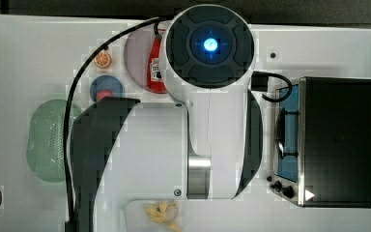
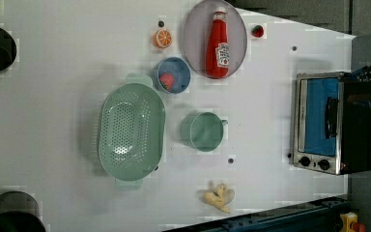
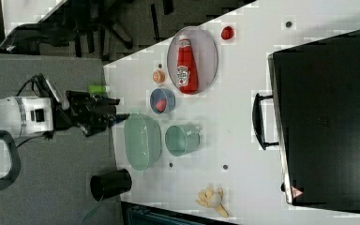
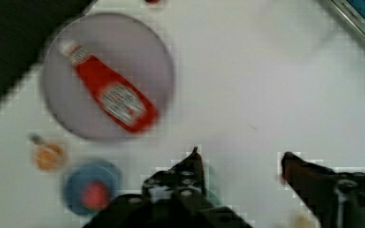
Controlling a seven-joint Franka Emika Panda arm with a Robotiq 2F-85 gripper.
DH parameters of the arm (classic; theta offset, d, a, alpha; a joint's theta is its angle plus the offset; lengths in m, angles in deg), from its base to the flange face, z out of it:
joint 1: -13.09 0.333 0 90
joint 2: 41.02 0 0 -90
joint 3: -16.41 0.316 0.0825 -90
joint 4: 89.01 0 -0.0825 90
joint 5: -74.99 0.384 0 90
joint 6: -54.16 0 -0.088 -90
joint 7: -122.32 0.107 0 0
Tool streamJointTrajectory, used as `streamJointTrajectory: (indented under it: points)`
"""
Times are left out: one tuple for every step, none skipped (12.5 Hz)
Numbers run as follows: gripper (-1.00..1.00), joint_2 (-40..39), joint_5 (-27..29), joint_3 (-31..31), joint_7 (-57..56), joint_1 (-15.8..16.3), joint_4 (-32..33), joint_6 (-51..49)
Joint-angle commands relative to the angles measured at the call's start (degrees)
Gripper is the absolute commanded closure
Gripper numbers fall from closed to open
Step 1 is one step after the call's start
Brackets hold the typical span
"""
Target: Flap open oven.
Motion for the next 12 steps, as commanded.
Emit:
streamJointTrajectory:
  points:
    - [-0.59,16.5,-1.5,-0.8,-4.5,-1.7,7.0,-11.5]
    - [-0.81,16.5,-1.5,-0.8,-4.5,-1.7,7.0,-11.5]
    - [-1.0,16.5,-1.5,-0.8,-4.5,-1.7,7.0,-11.5]
    - [-1.0,16.5,-1.5,-0.8,-4.5,-1.7,7.0,-11.5]
    - [-1.0,16.5,-1.5,-0.8,-4.5,-1.7,7.0,-11.5]
    - [-1.0,16.5,-1.5,-0.8,-4.5,-1.7,7.0,-11.5]
    - [-0.89,16.5,-1.5,-0.8,-4.5,-1.7,7.0,-11.5]
    - [-0.65,16.5,-1.5,-0.8,-4.5,-1.7,7.0,-11.5]
    - [-0.38,16.5,-1.5,-0.8,-4.5,-1.7,7.0,-11.5]
    - [-0.14,16.5,-1.5,-0.9,-4.5,-1.7,7.0,-11.5]
    - [0.09,16.5,-1.5,-0.9,-4.5,-1.7,7.2,-11.5]
    - [0.32,16.5,-1.6,-1.1,-4.6,-1.8,7.6,-11.5]
